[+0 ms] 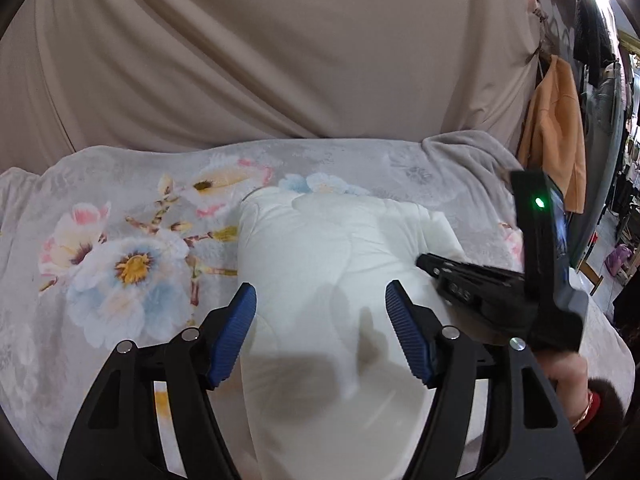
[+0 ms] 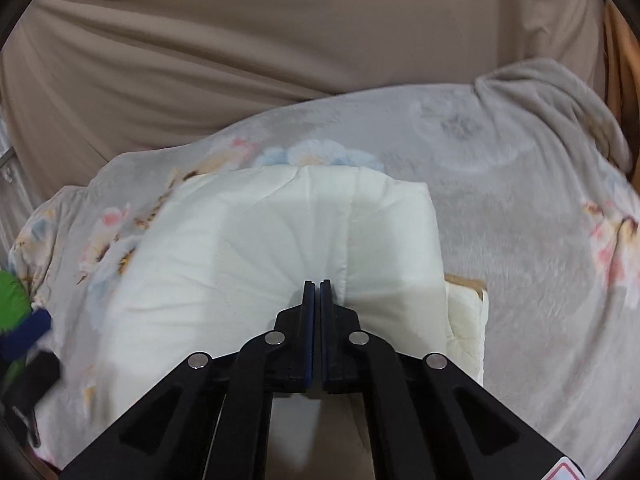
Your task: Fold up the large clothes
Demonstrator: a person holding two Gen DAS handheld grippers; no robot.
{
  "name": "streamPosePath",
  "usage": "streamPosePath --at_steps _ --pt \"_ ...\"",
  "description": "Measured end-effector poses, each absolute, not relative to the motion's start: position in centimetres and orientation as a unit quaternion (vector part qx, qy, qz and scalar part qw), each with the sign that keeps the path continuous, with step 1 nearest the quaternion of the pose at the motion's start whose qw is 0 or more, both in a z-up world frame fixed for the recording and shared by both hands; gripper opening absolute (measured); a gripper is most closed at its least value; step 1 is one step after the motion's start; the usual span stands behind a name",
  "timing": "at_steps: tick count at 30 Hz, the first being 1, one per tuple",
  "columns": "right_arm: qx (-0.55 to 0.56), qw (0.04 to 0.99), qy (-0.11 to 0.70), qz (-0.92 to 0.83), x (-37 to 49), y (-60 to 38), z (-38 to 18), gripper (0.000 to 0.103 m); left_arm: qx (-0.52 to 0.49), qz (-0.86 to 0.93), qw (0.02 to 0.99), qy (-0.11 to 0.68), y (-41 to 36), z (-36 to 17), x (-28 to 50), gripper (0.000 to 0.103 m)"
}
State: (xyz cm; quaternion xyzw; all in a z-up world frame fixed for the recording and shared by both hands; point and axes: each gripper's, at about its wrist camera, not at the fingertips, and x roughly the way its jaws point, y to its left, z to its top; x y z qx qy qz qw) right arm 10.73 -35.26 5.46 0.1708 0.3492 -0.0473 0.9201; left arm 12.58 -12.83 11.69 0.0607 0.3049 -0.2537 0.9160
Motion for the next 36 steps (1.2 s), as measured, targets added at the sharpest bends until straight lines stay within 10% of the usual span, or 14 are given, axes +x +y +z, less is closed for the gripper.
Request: streamPosePath --at_steps 18,36 --pt "0.184 0.932 0.309 -0.043 10.0 -35.6 2.2 0.000 0.090 -0.228 0.918 0.312 -15.3 4.2 14.8 0.083" --pt "0.154 0.920 0.354 -0.067 -3.7 -30.6 6.5 0.013 0.098 -0.235 0.909 0.330 -12.3 7.5 8.6 0.084"
